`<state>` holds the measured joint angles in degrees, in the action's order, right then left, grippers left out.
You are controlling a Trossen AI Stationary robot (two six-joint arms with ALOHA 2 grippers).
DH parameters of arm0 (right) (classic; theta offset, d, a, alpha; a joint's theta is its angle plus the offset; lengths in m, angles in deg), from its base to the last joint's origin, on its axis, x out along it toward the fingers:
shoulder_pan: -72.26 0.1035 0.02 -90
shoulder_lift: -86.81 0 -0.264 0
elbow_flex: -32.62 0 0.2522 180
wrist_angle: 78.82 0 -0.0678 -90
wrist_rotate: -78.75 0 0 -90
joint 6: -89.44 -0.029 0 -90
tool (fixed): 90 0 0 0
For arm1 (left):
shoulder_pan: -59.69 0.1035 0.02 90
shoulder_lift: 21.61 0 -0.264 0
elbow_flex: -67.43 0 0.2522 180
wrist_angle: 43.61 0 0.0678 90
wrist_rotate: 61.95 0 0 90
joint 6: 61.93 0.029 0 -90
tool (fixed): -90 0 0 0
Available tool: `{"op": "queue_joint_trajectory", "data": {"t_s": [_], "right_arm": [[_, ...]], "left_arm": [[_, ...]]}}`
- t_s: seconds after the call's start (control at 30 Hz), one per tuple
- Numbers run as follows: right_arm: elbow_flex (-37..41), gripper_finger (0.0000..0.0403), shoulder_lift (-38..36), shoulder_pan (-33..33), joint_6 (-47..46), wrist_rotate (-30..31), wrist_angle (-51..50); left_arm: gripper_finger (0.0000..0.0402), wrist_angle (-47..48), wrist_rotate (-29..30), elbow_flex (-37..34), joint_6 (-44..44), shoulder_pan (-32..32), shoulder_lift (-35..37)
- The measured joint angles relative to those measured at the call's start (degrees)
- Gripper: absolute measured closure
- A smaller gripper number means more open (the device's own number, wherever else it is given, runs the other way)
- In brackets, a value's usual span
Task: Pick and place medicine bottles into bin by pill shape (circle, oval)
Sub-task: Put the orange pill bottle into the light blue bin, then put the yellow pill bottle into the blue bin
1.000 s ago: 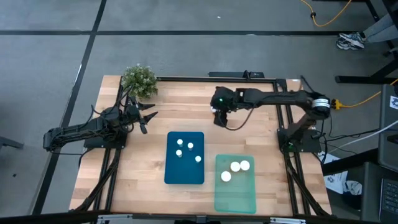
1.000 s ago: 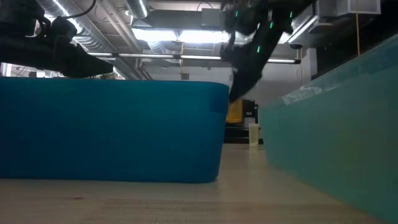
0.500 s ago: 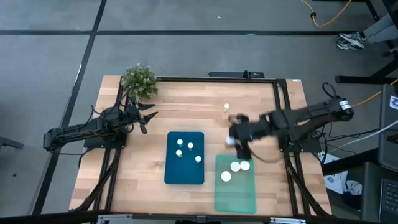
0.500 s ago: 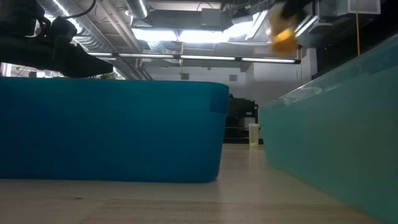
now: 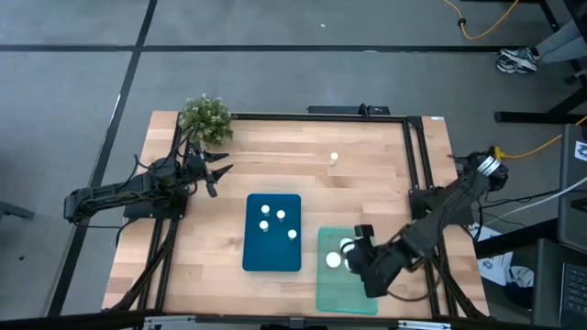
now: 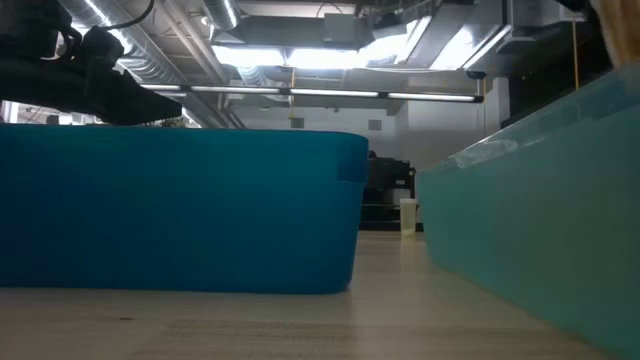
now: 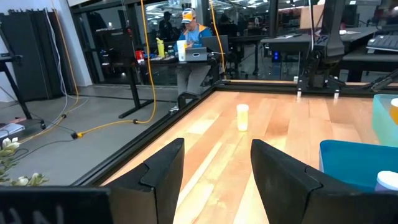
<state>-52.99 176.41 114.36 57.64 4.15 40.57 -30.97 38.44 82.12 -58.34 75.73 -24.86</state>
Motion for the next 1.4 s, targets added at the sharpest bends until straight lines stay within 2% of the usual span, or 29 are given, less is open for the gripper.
{"op": "queue_joint_trajectory", "data": {"t_s": [0.1, 0.4, 0.73, 0.83, 1.13, 1.3, 1.4], "right_arm": [[0.00, 0.0196, 2.94, 0.99, -3.82, -0.39, 0.16], [0.00, 0.0195, 11.41, 1.77, -7.59, -0.94, 0.63], [0.02, 0.0192, 14.40, 1.75, -8.38, 2.82, 0.88], [0.02, 0.0176, 14.40, 1.73, -8.62, 3.97, 0.89], [0.02, 0.0101, 14.40, 1.72, -11.41, 2.53, 0.15], [-1.15, 0.0094, 14.42, 1.46, -9.42, 1.55, -2.17], [-4.16, 0.0093, 14.42, 1.44, -7.79, 3.18, -5.56]], "left_arm": [[0.0224, 0.00, 0.00, 0.00, 0.00, 0.00, 0.00], [0.0224, 0.00, 0.00, 0.00, 0.00, 0.00, -0.01], [0.0224, -0.02, 0.00, 0.00, 0.00, 0.01, 0.00], [0.0224, -0.01, 0.00, 0.00, 0.00, 0.02, 0.00], [0.0224, 0.00, 0.00, 0.00, 0.00, 0.02, -0.01], [0.0224, 0.00, 0.00, -0.01, 0.00, 0.02, 0.00], [0.0224, 0.00, 0.00, 0.00, 0.00, 0.02, -0.02]]}}
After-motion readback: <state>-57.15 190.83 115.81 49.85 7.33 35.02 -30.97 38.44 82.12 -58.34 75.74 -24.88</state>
